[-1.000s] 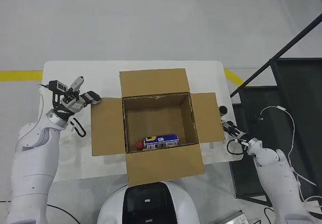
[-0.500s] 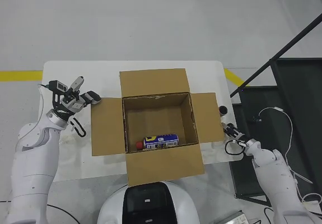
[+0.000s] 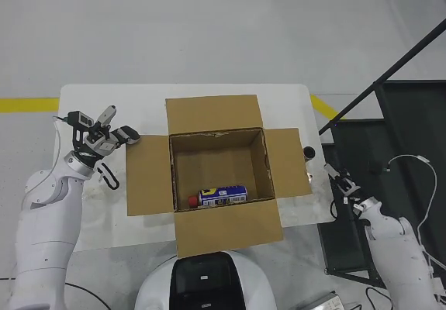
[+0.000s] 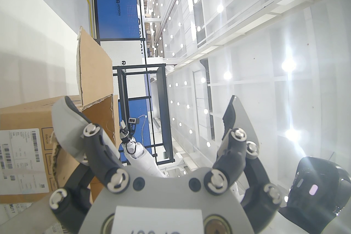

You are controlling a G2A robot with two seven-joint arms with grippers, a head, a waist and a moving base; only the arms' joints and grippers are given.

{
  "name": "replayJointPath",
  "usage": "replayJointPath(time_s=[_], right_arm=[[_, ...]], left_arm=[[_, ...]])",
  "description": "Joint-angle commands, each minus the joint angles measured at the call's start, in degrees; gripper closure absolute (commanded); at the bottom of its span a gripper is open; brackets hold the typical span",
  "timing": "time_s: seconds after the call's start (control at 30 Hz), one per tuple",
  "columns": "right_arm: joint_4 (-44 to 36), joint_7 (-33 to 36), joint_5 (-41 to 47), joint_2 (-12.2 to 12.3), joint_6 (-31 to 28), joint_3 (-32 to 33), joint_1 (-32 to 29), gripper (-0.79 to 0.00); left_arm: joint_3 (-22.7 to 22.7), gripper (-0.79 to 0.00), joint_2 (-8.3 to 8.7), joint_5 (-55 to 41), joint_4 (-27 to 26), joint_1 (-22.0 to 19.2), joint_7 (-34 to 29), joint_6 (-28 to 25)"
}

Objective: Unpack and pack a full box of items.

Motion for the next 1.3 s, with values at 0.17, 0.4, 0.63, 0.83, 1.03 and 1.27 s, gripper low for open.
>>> replayJointPath(time_s=[0.17,0.4,0.63,0.83,1.03,1.27], right_arm=[[-20.47,1.83,-0.37,0.41,-0.83,1.29,-6.34,-0.785],[-34.40,4.46,-9.29,-0.04,9.72,-5.96,-2.90,-0.785],[-39.49,4.72,-22.92,-1.18,19.31,-18.07,3.24,-0.785],[-38.24,9.80,-28.02,-1.36,15.78,-24.38,7.12,-0.785],[-38.24,9.80,-28.02,-1.36,15.78,-24.38,7.12,-0.785],[-38.04,9.59,-28.03,-1.35,16.03,-24.22,7.05,-0.785]], left_arm=[[0.00,-0.785,0.00,0.00,0.00,0.00,0.00,0.00],[0.00,-0.785,0.00,0.00,0.00,0.00,0.00,0.00],[0.00,-0.785,0.00,0.00,0.00,0.00,0.00,0.00],[0.00,-0.785,0.00,0.00,0.00,0.00,0.00,0.00],[0.00,-0.785,0.00,0.00,0.00,0.00,0.00,0.00],[0.00,-0.785,0.00,0.00,0.00,0.00,0.00,0.00]])
